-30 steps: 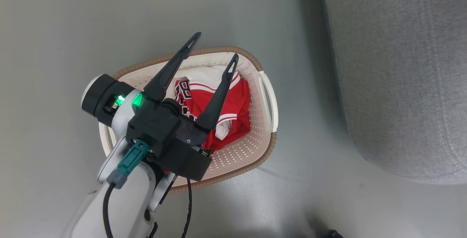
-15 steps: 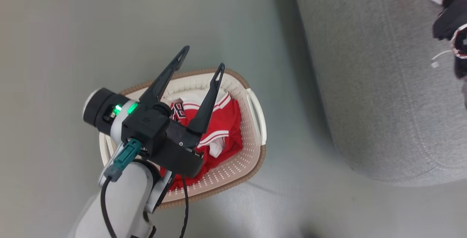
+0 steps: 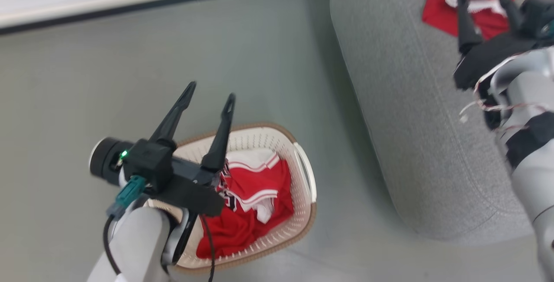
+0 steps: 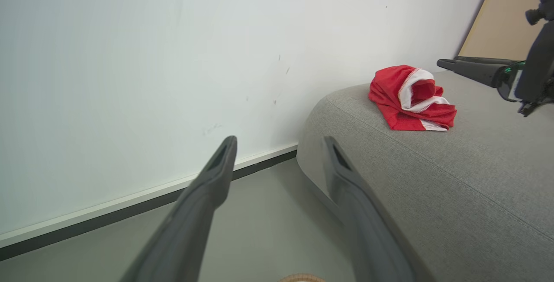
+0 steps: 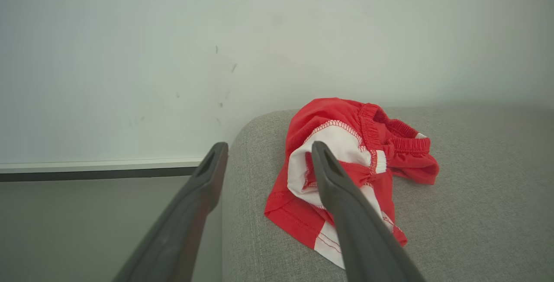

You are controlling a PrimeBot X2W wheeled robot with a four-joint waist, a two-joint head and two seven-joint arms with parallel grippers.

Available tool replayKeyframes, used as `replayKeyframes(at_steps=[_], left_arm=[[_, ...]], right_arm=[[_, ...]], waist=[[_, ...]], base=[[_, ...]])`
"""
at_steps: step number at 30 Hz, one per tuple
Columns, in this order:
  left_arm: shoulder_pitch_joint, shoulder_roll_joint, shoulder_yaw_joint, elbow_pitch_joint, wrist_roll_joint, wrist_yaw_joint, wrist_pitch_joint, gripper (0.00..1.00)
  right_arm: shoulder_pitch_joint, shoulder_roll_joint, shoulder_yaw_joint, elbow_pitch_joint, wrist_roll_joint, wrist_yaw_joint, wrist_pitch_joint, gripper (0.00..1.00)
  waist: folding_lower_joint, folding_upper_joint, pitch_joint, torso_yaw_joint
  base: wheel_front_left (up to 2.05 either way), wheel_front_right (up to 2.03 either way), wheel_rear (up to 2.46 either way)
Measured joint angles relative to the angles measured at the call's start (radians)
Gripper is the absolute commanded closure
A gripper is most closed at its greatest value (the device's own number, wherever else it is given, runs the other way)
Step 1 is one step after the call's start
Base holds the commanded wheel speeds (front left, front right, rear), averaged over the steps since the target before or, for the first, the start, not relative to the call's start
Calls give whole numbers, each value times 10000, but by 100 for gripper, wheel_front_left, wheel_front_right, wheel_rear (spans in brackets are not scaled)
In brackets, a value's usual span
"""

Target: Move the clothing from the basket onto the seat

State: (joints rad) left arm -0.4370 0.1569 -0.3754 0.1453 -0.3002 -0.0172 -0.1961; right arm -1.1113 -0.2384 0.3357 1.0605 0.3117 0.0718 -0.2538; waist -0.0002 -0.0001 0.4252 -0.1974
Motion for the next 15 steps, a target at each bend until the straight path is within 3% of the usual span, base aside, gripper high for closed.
replayKeyframes(at_steps=[15], left_arm=[[1849,82,1367,953,-872,495,-372,0]], right_arm=[[2808,1080,-127,-1139,150,-100,-2,0]], waist=[[0,-1,-2190,529]], base=[[0,0,0]])
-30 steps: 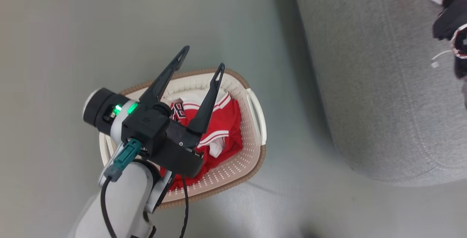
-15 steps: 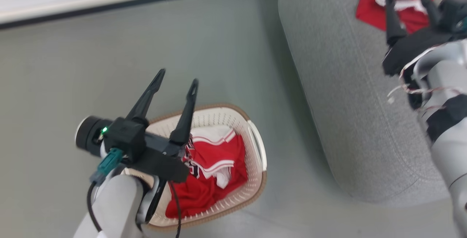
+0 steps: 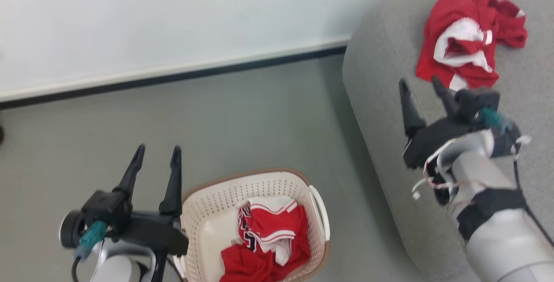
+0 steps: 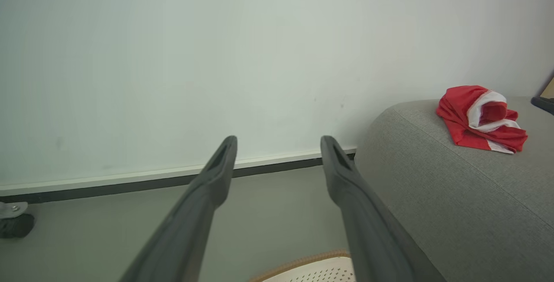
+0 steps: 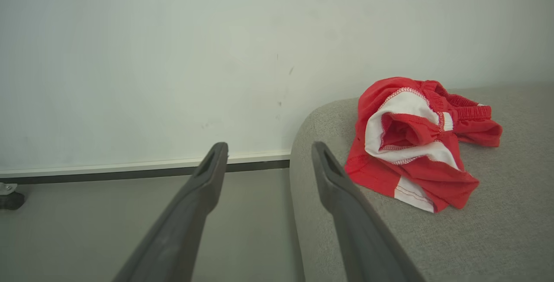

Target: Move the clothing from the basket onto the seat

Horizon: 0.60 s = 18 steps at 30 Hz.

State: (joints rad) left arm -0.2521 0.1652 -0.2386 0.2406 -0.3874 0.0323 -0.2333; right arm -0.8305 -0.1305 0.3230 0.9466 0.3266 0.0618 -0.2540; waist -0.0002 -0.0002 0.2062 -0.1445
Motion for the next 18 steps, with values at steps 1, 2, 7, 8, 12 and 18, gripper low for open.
replayKeyframes(at_steps=[1,2,7,8,12,18], left_arm=[[144,27,65,38,-17,31,-46,0],[293,63,119,81,-38,36,-65,0],[1040,198,397,251,-276,132,-81,0],[1207,224,445,280,-282,138,-92,0],[2013,265,644,123,-341,265,-107,0],[2710,318,784,-173,-341,353,-153,0]], right_arm=[[235,52,8,-84,0,-6,0,0],[479,94,13,-188,-2,-46,0,0],[1656,174,44,-867,-15,-163,2,0],[1886,180,59,-1041,-27,-194,0,0],[2891,203,146,-1891,-173,-368,2,0],[4140,232,148,-3308,-211,-635,0,0]], waist=[[0,0,-146,35],[0,0,-293,70],[0,0,-1041,232],[0,0,-1194,261],[0,0,-1765,361],[-1,0,-2371,473]], base=[[0,0,0],[0,0,0],[0,0,0],[0,0,0],[0,0,0],[0,0,0]])
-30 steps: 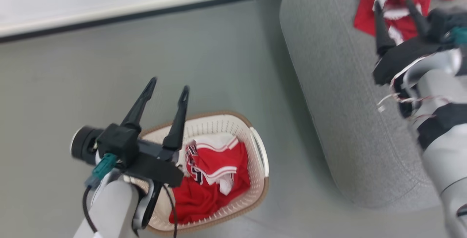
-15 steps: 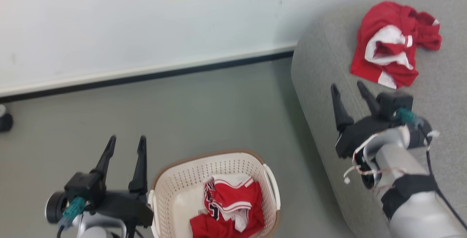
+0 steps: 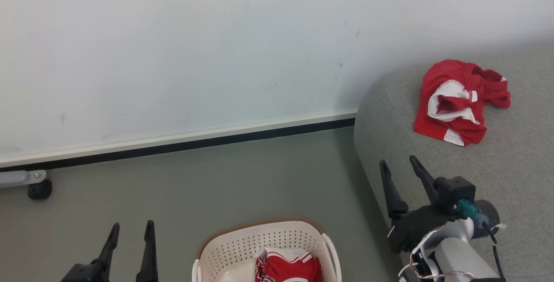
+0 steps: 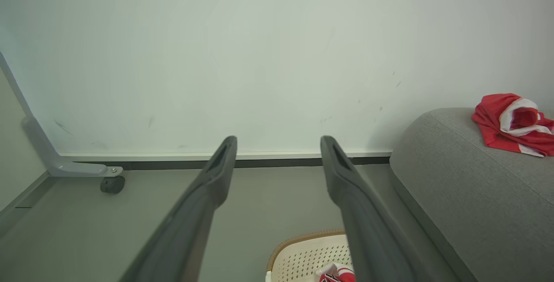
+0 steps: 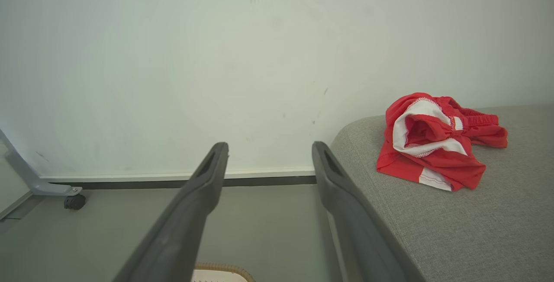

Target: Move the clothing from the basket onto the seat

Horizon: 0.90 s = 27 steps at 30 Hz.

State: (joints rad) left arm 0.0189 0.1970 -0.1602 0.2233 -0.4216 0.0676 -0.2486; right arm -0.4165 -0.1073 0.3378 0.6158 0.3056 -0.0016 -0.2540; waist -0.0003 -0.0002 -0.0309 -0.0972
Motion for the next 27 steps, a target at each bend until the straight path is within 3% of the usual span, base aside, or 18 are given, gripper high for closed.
replayKeyframes(at_steps=[16,27], left_arm=[[1018,0,339,-746,2,130,-12,0],[1217,-13,556,-1055,4,215,-12,0]], right_arm=[[2353,-115,-67,-3212,-343,-476,0,0],[3250,-247,-272,-4249,-341,-614,-4,0]], waist=[[3,2,-143,44],[3,2,-62,88]], base=[[0,0,0],[0,0,0]])
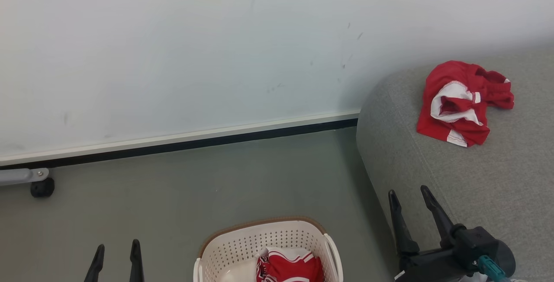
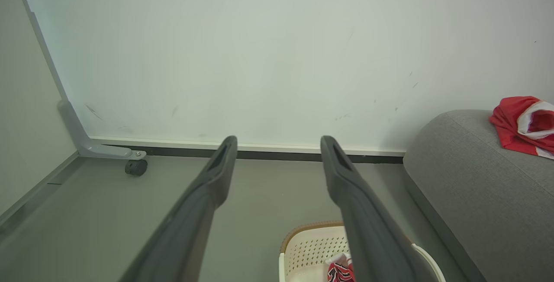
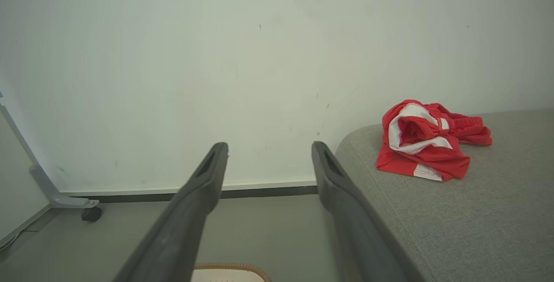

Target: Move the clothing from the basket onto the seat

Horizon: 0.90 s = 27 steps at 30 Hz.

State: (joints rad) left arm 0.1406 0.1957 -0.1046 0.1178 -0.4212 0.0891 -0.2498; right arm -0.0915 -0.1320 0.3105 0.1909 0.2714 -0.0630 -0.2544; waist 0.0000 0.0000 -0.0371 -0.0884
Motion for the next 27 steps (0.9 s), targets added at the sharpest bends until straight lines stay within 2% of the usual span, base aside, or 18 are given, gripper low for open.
replayKeyframes(at_steps=[27], left_arm=[[104,-31,56,-240,79,73,0,0]], right_arm=[[429,-40,-117,-817,0,-174,-19,0]], waist=[[0,0,135,48]], base=[[0,0,0]])
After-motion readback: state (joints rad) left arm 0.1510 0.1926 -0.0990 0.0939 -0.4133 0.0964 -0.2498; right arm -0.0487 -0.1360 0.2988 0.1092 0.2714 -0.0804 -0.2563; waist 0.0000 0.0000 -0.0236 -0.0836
